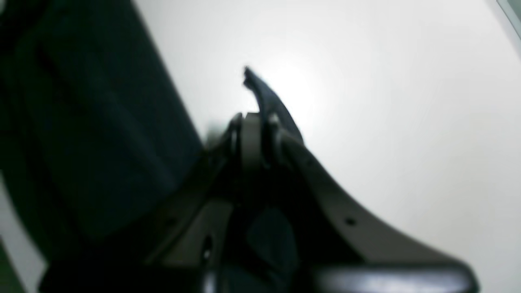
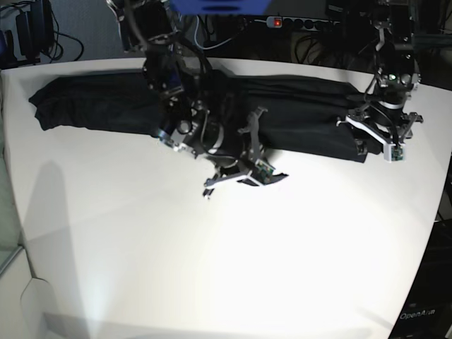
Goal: Fold the T-shirt properly
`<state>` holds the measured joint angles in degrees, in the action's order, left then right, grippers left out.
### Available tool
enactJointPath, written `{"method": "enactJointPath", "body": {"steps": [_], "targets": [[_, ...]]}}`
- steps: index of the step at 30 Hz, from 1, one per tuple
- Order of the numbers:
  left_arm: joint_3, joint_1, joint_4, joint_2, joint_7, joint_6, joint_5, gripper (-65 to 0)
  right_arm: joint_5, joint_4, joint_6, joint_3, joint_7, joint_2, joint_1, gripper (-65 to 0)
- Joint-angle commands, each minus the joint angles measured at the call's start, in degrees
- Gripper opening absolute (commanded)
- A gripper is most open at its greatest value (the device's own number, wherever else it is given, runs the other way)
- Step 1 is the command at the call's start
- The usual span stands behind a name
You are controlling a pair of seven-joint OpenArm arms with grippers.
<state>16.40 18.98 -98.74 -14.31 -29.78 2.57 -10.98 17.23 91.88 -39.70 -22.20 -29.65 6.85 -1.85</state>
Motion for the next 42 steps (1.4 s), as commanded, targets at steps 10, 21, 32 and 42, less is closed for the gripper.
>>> {"method": "enactJointPath", "body": {"steps": [10, 21, 32, 42], "targets": [[4.30, -0.04, -4.60, -0.42, 1.16, -0.24, -0.40, -32.7, -0.66, 3.11, -0.30, -5.89, -0.37, 1.46, 2.15, -64.7], [11.16, 4.27, -6.27, -0.68, 1.16, -0.15, -0.40, -32.7, -0.84, 3.03, -0.30, -9.06, -0.64, 2.15, 2.15, -64.7], [14.85, 8.23, -6.36, -0.77, 1.34, 1.96, 0.04, -32.7, -1.01, 0.21, 4.49, -18.82, -0.55, 2.15, -1.01, -64.6], [14.94, 8.23, -5.83, -0.33, 1.25, 7.41, 0.13, -32.7, -9.63, -9.81, 16.10, -22.60, -0.55, 2.15, -6.99, -64.6]]}}
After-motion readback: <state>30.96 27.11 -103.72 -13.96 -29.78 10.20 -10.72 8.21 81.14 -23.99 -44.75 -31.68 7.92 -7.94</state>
